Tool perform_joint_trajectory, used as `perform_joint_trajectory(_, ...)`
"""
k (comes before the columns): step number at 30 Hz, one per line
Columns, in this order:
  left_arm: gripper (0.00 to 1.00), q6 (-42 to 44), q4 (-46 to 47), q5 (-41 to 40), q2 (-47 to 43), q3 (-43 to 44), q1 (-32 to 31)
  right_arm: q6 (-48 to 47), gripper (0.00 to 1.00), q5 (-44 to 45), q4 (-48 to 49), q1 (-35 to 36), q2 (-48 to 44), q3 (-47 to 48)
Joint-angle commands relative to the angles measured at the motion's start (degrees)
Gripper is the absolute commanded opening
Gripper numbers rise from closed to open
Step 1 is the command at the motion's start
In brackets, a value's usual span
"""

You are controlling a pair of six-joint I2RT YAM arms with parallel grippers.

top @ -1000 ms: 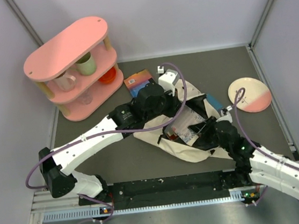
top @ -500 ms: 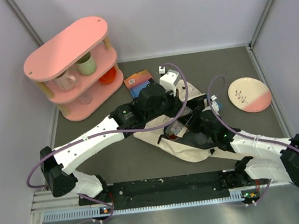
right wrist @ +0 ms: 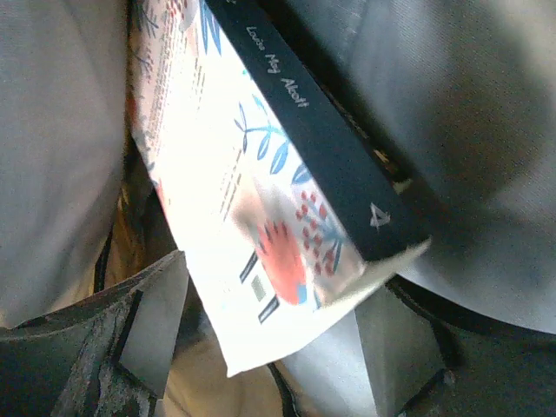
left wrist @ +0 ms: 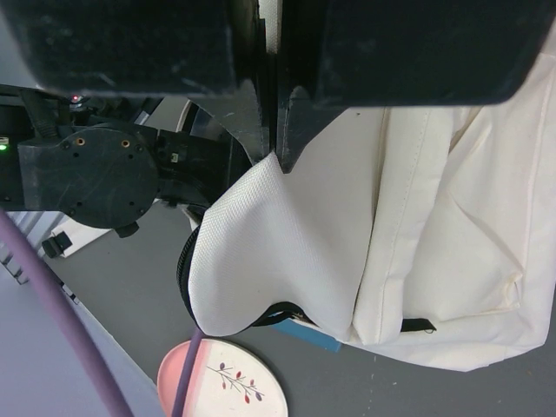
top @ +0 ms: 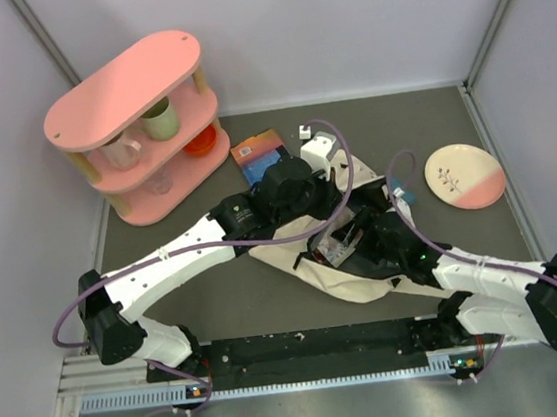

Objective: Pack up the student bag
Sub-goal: Place the book in the student bag.

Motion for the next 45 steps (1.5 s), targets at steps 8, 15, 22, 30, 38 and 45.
perform_joint_trajectory(8, 0.0, -1.2, 7.8, 1.9, -0.5, -0.3, -0.3, 3.6, 0.25, 0.9, -6.1, -0.6, -13.8, -5.3)
perform_joint_trajectory(15, 0.0, -1.2, 7.8, 2.8, -0.6, -0.8, -0.3, 2.1, 0.18, 3.6, -2.8, -1.3, -10.4, -2.8)
perform_joint_trajectory(22, 0.0, -1.6, 7.8, 3.5, -1.0, -2.2, -0.3, 2.0, 0.25, 2.4, -0.2, -1.8, -2.9, 1.1)
perform_joint_trajectory(30, 0.0, -1.3, 7.8, 5.0, -0.6, -2.9, -0.4, 1.2, 0.29, -1.8, 8.3, -2.2, 4.3, 3.3)
perform_joint_trajectory(38, 0.0, -1.4, 6.7, 5.0, -0.7, -5.5, -0.4, -5.1, 0.52, 0.7, -2.8, -2.2, -9.8, 0.2)
perform_joint_trajectory(45, 0.0, -2.7, 8.3, 8.0, -0.6, -7.4, -0.4, -8.4, 0.69, 13.8, -36.2, -2.2, -44.6, -0.9)
